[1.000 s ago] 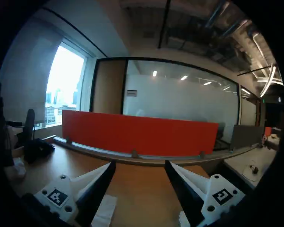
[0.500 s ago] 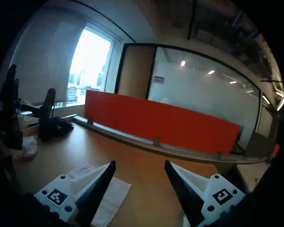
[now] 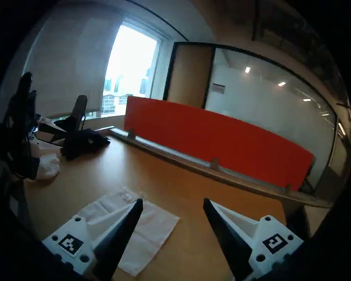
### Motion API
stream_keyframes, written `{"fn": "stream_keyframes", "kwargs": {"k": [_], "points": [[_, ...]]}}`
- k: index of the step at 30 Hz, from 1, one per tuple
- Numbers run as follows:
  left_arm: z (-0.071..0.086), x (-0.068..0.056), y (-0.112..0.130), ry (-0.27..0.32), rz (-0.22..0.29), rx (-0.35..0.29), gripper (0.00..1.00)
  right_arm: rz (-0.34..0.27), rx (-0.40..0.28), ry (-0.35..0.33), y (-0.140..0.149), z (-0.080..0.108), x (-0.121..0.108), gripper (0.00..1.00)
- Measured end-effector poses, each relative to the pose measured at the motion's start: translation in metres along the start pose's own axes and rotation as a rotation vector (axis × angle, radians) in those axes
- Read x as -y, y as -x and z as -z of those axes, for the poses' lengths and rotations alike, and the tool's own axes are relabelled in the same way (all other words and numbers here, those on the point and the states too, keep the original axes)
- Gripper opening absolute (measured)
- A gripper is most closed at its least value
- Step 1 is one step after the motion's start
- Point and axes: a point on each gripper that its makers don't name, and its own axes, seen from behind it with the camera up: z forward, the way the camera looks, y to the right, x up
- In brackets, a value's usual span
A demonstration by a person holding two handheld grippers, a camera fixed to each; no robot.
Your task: Fold towel
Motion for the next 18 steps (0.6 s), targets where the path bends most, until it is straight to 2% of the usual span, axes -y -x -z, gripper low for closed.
{"fn": "stream_keyframes", "kwargs": {"k": [9, 18], "points": [[-0.008, -0.014, 0.042, 0.025, 0.006, 0.055, 0.97, -0.021, 0.054, -0.04, 0.039, -0.008, 0.016, 1.0], [-0.017, -0.032, 0.086, 0.063, -0.003, 0.119, 0.97, -0.003, 0.125, -0.077, 0.088, -0.019, 0.035, 1.0]]}}
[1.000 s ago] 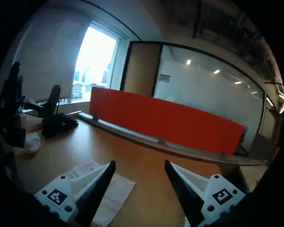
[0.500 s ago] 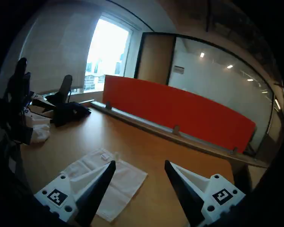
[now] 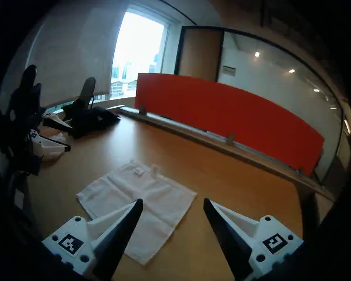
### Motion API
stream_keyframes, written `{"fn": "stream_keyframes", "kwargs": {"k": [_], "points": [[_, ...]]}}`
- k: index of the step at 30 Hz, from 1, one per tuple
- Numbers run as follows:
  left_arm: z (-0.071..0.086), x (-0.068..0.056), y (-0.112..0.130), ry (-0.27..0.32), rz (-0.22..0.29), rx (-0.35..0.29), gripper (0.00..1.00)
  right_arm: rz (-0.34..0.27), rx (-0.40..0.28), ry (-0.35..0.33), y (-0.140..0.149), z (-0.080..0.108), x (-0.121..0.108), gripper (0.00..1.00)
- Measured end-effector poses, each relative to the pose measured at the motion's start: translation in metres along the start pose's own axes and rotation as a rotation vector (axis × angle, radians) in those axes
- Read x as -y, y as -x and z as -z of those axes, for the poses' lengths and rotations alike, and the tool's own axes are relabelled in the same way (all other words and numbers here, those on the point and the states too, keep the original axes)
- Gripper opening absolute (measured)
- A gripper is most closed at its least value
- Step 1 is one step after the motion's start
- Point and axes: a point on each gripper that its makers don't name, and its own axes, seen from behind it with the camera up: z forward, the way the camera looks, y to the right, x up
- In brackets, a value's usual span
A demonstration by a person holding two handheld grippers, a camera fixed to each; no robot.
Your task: Fold towel
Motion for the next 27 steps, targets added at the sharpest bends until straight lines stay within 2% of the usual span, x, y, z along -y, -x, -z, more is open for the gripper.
{"fn": "stream_keyframes", "kwargs": {"k": [14, 27], "points": [[-0.02, -0.021, 0.064, 0.046, -0.014, 0.109, 0.98, 0.011, 0.115, -0.056, 0.073, -0.024, 0.028, 1.0], [-0.032, -0.036, 0.11, 0.098, -0.031, 0.2, 0.97, 0.015, 0.206, -0.118, 0.125, -0.032, 0.05, 1.0]]}}
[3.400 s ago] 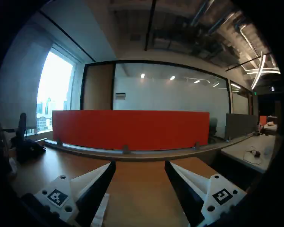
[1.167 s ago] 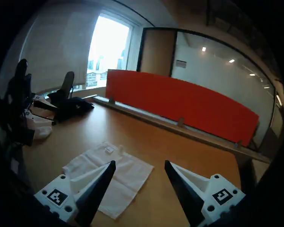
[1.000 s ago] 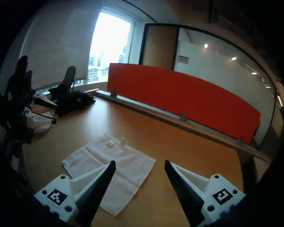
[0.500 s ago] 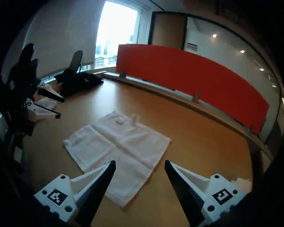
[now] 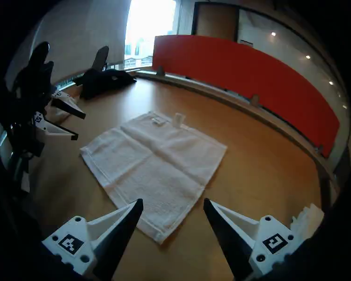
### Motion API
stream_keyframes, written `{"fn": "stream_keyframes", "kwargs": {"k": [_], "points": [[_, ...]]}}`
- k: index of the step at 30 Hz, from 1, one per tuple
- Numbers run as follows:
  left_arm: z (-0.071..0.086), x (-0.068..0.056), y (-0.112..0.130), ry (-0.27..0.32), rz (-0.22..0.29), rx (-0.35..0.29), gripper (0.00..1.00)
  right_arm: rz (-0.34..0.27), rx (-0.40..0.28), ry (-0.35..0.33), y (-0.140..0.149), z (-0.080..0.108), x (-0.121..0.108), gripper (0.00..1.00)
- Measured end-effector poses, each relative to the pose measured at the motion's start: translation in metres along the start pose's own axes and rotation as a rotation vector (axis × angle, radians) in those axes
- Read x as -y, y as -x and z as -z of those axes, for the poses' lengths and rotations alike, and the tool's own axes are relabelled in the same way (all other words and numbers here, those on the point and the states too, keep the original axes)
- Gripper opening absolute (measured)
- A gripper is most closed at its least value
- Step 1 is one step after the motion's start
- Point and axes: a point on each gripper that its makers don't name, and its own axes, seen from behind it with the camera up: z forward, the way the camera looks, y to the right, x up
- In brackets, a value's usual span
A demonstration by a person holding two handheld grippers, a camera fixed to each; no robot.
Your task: Fold towel
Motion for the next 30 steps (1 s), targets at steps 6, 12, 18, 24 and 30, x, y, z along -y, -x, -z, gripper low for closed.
{"fn": "stream_keyframes", "kwargs": {"k": [6, 12, 18, 24, 30], "points": [[-0.01, -0.007, 0.015, 0.025, 0.001, 0.041, 0.98, -0.008, 0.047, -0.024, 0.024, -0.005, 0.007, 1.0], [-0.018, -0.013, 0.028, 0.048, 0.002, 0.082, 0.97, -0.007, 0.076, -0.041, 0.038, -0.008, 0.011, 1.0], [-0.023, -0.018, 0.037, 0.066, -0.005, 0.113, 0.97, -0.011, 0.094, -0.056, 0.045, -0.01, 0.013, 1.0], [-0.027, -0.021, 0.041, 0.079, 0.006, 0.137, 0.97, -0.011, 0.106, -0.068, 0.049, -0.012, 0.013, 0.98], [-0.027, -0.022, 0.05, 0.092, 0.006, 0.168, 0.97, 0.006, 0.122, -0.094, 0.053, -0.012, 0.016, 0.95]]}}
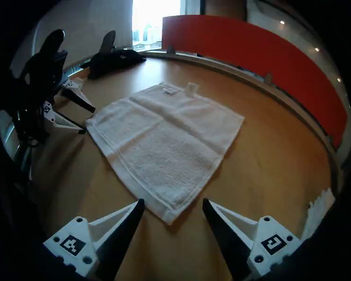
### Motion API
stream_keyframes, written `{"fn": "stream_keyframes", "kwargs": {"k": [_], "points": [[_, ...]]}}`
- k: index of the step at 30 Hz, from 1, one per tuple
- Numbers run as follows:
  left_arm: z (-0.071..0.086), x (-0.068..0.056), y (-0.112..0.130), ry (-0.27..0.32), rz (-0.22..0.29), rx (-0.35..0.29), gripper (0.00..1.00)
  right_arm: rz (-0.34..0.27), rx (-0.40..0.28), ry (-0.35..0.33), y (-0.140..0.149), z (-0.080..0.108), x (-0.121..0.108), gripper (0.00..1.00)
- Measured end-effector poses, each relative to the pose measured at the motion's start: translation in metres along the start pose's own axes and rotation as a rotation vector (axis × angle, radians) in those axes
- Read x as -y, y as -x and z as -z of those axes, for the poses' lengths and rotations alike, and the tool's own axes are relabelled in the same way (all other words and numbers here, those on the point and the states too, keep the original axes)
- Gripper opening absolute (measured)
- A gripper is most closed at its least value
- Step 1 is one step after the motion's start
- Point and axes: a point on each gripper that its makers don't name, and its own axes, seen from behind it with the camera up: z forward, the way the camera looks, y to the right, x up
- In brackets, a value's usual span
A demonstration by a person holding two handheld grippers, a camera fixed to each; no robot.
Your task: Fold towel
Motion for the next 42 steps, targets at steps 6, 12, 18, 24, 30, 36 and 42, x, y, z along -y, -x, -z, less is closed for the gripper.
{"fn": "stream_keyframes", "kwargs": {"k": [6, 12, 18, 24, 30, 36, 42], "points": [[-0.001, -0.001, 0.003, 0.006, -0.017, 0.01, 0.97, 0.014, 0.008, -0.009, 0.004, 0.0, 0.001, 0.92], [-0.001, 0.001, 0.003, 0.007, -0.016, 0.031, 0.88, 0.002, 0.011, -0.03, 0.005, 0.0, 0.005, 0.79], [-0.002, 0.002, 0.002, 0.006, -0.018, 0.04, 0.73, 0.006, 0.007, -0.04, 0.003, 0.0, 0.009, 0.66], [-0.002, -0.001, 0.002, 0.007, -0.02, 0.042, 0.58, 0.012, 0.009, -0.049, 0.003, 0.0, 0.012, 0.51], [-0.002, 0.0, 0.002, -0.005, -0.01, 0.047, 0.3, 0.007, 0.013, -0.043, 0.002, -0.001, 0.012, 0.24], [-0.004, 0.002, 0.0, -0.027, 0.004, 0.049, 0.12, 0.009, 0.005, -0.046, -0.003, -0.003, 0.014, 0.18], [-0.001, 0.001, -0.003, -0.037, 0.028, 0.042, 0.1, 0.016, -0.008, -0.03, -0.01, -0.003, 0.01, 0.17]]}}
